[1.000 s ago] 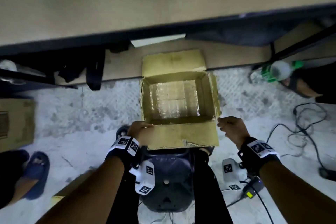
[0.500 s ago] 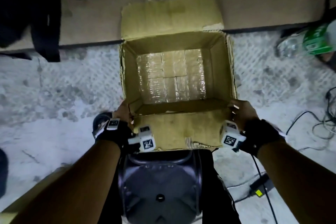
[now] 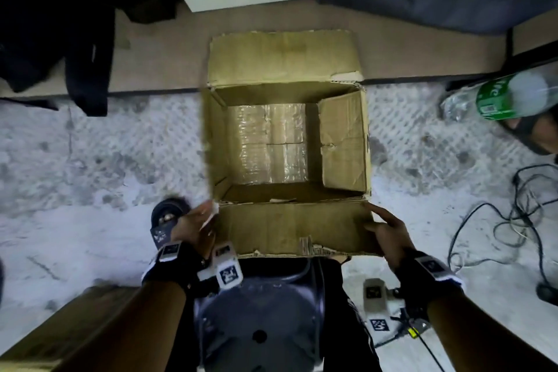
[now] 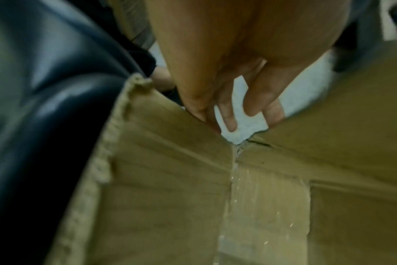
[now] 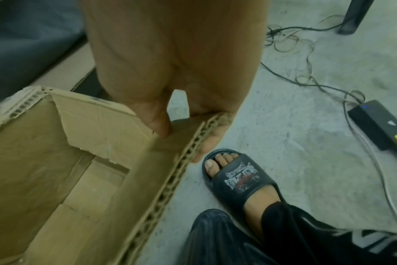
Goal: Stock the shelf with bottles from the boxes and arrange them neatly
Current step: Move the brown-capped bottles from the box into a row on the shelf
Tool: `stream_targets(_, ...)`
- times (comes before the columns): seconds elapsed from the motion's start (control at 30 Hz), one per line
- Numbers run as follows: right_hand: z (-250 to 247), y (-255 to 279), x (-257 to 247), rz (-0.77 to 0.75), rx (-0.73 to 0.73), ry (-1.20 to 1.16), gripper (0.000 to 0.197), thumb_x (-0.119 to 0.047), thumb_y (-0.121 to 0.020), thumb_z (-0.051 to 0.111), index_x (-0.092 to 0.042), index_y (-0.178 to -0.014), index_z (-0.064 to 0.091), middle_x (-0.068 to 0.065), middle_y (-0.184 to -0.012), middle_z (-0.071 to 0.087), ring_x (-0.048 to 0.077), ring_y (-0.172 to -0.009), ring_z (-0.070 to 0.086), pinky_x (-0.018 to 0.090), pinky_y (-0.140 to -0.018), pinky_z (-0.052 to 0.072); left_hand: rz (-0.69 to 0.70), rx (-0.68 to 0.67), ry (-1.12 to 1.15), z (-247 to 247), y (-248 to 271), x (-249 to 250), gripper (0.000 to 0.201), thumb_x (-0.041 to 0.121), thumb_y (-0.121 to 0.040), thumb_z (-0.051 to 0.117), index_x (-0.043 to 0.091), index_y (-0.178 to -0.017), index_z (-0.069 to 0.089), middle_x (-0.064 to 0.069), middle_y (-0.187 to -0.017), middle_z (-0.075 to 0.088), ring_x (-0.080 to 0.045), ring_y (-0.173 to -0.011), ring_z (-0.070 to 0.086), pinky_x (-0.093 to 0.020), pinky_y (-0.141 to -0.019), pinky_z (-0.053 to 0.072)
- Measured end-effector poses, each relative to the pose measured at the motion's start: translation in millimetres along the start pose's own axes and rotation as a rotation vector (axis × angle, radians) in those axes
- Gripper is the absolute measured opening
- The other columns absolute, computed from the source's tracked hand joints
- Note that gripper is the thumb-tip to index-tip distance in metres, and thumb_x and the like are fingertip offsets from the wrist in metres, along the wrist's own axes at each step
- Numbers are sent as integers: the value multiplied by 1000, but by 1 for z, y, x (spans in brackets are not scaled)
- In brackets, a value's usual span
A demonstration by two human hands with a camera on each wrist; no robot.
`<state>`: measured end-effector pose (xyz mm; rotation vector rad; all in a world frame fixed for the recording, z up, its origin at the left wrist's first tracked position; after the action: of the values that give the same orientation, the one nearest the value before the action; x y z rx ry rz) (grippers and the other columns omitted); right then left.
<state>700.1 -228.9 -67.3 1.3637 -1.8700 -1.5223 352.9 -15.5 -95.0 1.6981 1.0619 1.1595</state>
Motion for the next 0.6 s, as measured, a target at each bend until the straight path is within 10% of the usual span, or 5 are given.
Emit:
stream_targets(0.17,2,7,-31,118,-228,-272,19,-16,-96,53,-14,-107,68,15,-105,71,28,-83,70,33,-68,60,-183,-252,-38,26,6,10,21,7,-98,44,15,-104,62,-3,-92,69,-13,-73,64,-30,-63,50)
stream_targets(0.3,-2,0,-76,90,-208,-601,31,-47,-95,46,-21,-104,62,9,-97,72,25,-77,71,32,-73,56,-77,-116,48,28,-10,50,20,42,-90,58,27,-102,63,2,-113,60,-20,-101,57,-42,-88,48)
stream_targets(0.47,32,-21,-159,-109,-201,-452,22,-35,-96,49,-24,-114,57,2,-115,64,29,-89,70,35,-72,53,129,-19,-314,47,-36,106,47,30,-91,59,11,-134,54,-14,-135,55,-33,-122,53,-45,-102,43)
stream_targets(0.6,60,-43,-244,-289,-110,-367,22,-22,-96,49,-29,-117,51,-4,-105,63,25,-82,65,35,-71,54,333,68,-588,63,-51,135,45,23,-90,56,19,-135,52,-17,-127,60,-38,-109,60,-46,-93,51)
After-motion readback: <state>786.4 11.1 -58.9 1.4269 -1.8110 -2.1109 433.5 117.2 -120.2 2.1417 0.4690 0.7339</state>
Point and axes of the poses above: each hand's wrist, its own y-axis away from the middle knuckle, its own z-axis out of the palm, x = y × z, the point moved 6 cm from there along -y, towards the middle knuckle
